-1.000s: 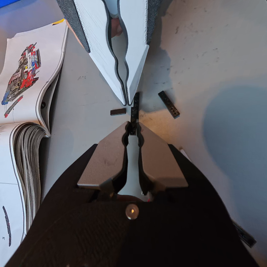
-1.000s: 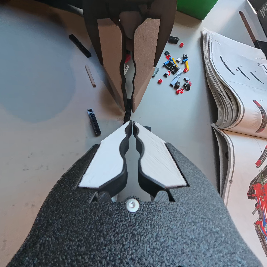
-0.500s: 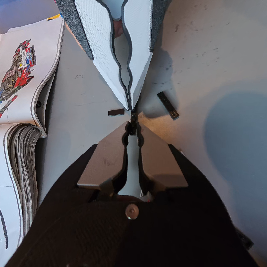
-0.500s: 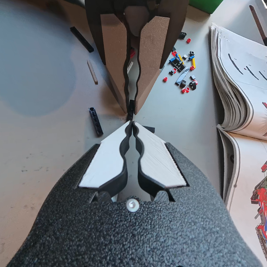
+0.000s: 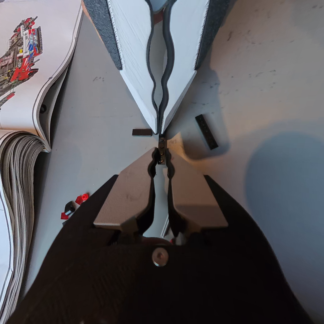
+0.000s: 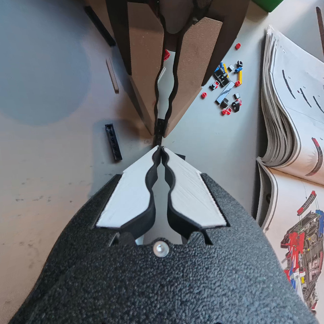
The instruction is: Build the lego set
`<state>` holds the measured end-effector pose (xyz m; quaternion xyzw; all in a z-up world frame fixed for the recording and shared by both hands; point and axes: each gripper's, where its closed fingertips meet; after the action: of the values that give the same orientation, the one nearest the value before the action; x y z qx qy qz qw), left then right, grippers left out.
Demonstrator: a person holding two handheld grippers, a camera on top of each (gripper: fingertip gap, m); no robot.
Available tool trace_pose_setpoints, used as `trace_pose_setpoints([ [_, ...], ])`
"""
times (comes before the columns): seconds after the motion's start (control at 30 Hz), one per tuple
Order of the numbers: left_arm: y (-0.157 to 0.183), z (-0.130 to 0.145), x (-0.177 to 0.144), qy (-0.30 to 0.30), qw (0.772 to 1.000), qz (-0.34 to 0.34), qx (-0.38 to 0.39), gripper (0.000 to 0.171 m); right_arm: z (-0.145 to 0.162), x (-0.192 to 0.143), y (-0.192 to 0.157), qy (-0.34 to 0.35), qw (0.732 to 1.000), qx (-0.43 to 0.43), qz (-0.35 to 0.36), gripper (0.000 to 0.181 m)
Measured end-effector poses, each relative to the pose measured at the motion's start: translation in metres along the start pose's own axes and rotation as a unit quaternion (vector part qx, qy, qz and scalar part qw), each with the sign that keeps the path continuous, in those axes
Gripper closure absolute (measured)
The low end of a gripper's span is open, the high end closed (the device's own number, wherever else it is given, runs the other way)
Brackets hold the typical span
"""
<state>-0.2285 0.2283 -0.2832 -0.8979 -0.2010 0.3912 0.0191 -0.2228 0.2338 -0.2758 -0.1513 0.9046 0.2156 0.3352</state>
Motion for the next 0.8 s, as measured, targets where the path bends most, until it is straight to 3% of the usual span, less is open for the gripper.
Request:
trace_pose_setpoints([
  [0.27,0.0,0.0,0.001,0.003,1.0,0.017,-0.005,0.166,0.001,0.0,-0.003,-0.003,1.0,0.006,-0.001,0.181],
  [0.53,0.005,-0.001,0.0,-0.002,1.0,-0.024,-0.006,0.167,0.0,0.0,-0.004,-0.073,0.993,-0.082,-0.042,0.181],
  [0.73,0.009,-0.017,-0.009,0.055,0.998,0.007,-0.041,0.171,-0.002,0.002,-0.005,-0.075,0.991,-0.102,-0.039,0.181],
  [0.8,0.006,-0.015,-0.008,0.047,0.997,0.0,-0.056,0.171,-0.002,0.003,-0.005,-0.069,0.991,-0.111,-0.031,0.181],
])
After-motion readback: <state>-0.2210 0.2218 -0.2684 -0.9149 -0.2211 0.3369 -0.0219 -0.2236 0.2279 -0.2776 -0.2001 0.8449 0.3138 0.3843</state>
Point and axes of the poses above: each gripper's, where its closed fingertips meet, x out along the fingers, z out of its underside, y = z × x across the jaws, and after that the axes turned 4 degrees about y, right-handed
